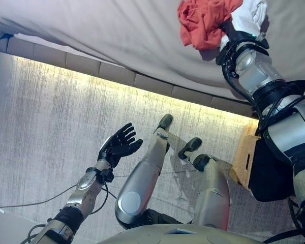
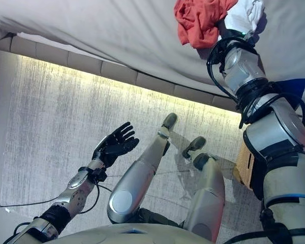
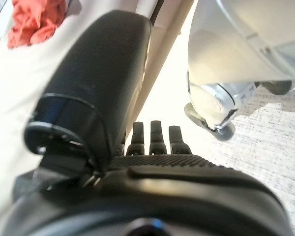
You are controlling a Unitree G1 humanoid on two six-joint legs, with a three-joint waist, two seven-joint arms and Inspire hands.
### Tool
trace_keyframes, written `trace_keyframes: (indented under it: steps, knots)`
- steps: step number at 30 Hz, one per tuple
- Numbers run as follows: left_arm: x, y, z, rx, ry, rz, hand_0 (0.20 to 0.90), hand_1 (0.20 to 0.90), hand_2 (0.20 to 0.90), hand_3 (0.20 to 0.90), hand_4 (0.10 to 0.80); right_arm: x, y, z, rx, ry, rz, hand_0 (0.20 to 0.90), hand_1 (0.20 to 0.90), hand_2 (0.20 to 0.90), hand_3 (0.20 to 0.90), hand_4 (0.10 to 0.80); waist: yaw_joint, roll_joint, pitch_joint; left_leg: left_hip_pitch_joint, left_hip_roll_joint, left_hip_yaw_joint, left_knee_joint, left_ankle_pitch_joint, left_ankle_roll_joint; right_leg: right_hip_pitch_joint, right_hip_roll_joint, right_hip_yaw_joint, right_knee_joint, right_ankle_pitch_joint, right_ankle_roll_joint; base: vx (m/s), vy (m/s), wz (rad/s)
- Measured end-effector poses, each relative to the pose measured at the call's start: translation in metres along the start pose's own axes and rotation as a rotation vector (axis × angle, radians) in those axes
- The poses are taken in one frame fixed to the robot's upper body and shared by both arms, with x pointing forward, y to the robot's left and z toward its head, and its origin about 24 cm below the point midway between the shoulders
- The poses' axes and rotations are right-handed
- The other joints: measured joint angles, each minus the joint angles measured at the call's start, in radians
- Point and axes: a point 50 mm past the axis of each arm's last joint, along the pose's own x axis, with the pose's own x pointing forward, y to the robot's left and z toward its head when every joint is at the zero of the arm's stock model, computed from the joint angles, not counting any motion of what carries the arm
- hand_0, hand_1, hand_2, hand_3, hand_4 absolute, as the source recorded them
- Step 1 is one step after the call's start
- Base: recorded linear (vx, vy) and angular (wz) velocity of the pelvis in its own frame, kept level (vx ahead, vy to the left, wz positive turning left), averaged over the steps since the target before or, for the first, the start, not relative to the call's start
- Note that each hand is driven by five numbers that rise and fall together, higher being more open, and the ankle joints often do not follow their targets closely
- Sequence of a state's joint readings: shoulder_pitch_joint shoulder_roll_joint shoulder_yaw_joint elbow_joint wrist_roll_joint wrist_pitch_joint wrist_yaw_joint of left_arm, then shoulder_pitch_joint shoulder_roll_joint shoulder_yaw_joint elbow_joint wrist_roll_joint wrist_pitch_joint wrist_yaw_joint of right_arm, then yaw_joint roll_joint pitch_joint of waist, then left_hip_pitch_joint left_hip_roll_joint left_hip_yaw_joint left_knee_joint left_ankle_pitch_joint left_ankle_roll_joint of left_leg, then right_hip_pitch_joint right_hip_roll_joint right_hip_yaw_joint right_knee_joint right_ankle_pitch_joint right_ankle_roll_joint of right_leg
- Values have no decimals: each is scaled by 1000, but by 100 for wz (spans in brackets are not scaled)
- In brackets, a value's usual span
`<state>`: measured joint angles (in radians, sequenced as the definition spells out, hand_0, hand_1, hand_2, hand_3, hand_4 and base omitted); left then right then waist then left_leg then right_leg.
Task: Pick up the clothes from the bed and place them into the basket
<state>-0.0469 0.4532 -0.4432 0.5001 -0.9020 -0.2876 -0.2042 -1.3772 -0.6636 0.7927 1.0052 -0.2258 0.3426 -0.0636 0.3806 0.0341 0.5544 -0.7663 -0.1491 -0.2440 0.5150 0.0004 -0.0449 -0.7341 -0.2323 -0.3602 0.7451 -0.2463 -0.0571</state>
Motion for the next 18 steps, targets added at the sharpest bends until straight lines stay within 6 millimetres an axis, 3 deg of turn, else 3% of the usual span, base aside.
trace_keyframes:
  steps: [4,6,8,9,10,12,18]
  knots:
    - [-6,0,-7,-12,19,-5,900,900,900,900,800,1,-7,3,-4,-10,-16,900,900,900,900,800,6,2,-1,-7,6,-2,-28,-15,-7,-16,15,2,-3,1,1,-8,20,-8]
    - [-8,0,-4,-5,13,-19,900,900,900,900,800,1,-8,1,-6,-1,-20,900,900,900,900,800,1,2,-1,-11,4,19,-27,-12,-4,-43,19,32,186,-21,-7,-7,36,19]
    - [-6,-3,-1,-14,-9,-35,900,900,900,900,800,2,-20,-2,-15,5,-53,900,900,900,900,800,-1,11,-1,-41,-12,34,12,-16,-5,11,41,48,112,-136,-39,-6,35,25]
    - [-8,-3,-3,-16,3,-32,900,900,900,900,800,1,-22,4,-37,-24,-66,900,900,900,900,800,7,11,-1,-55,-10,40,84,-39,29,4,44,46,101,-135,-39,-9,34,-43]
    - [-11,-1,-8,-20,18,-25,900,900,900,900,800,0,-20,10,-62,-55,-62,900,900,900,900,800,14,13,-2,-24,-7,28,64,-19,16,5,52,45,100,-129,-29,-12,41,-49]
    - [-12,-3,-10,-21,27,-30,900,900,900,900,800,-1,-18,13,-71,-78,-59,900,900,900,900,800,-4,13,-2,-21,-9,25,56,-8,17,9,54,45,90,-122,-21,-5,35,-18]
    - [-11,-5,-10,-24,26,-36,900,900,900,900,800,-6,-22,29,79,-160,-82,900,900,900,900,800,-16,14,-2,1,-9,38,57,22,17,36,51,49,81,-107,-34,2,4,-1]
